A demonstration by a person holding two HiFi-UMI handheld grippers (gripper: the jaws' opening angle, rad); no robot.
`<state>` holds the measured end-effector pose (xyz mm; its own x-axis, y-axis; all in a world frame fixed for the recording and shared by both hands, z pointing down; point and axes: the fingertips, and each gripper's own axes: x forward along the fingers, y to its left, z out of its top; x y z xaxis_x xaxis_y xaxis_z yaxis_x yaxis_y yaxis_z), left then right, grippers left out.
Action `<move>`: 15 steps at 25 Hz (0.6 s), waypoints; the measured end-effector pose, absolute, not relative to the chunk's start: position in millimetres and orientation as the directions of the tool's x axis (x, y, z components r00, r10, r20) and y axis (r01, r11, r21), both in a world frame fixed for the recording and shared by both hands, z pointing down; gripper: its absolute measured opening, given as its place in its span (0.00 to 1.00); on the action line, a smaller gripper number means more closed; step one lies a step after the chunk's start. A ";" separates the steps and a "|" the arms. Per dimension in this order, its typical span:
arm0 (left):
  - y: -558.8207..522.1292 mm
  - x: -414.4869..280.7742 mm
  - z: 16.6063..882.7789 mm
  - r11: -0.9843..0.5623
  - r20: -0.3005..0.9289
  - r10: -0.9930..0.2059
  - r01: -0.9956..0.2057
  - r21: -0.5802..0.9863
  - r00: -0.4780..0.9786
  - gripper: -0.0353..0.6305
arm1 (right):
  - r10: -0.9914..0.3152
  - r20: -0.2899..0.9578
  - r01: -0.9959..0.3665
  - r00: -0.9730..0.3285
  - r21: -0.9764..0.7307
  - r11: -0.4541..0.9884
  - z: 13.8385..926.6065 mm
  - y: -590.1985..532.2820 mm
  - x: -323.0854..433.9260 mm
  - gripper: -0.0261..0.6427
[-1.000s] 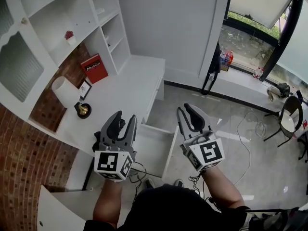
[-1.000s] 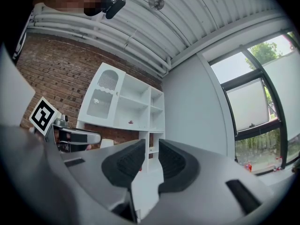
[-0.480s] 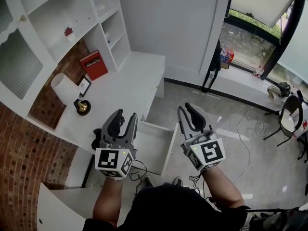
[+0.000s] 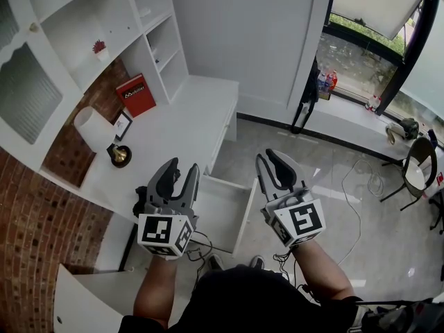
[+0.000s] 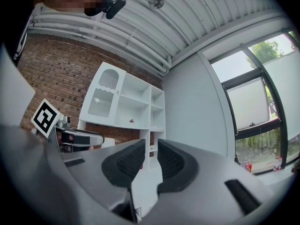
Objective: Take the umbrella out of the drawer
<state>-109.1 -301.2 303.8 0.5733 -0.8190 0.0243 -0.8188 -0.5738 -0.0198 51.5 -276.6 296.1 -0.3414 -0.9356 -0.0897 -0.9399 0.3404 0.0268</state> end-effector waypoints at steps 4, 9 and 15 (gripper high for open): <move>-301.4 -110.4 305.3 -0.574 0.029 -0.819 -0.819 -0.019 0.573 0.32 | -0.934 -0.093 -0.939 -0.344 0.019 0.344 295.1 -276.7 49.5 0.15; -301.2 -110.0 304.2 -0.575 0.030 -0.818 -0.818 -0.021 0.574 0.32 | -0.930 -0.097 -0.935 -0.353 0.019 0.353 293.8 -275.7 47.9 0.14; -300.8 -111.8 307.1 -0.578 0.035 -0.816 -0.815 -0.025 0.577 0.32 | -0.930 -0.101 -0.935 -0.354 0.011 0.355 295.7 -275.1 44.3 0.14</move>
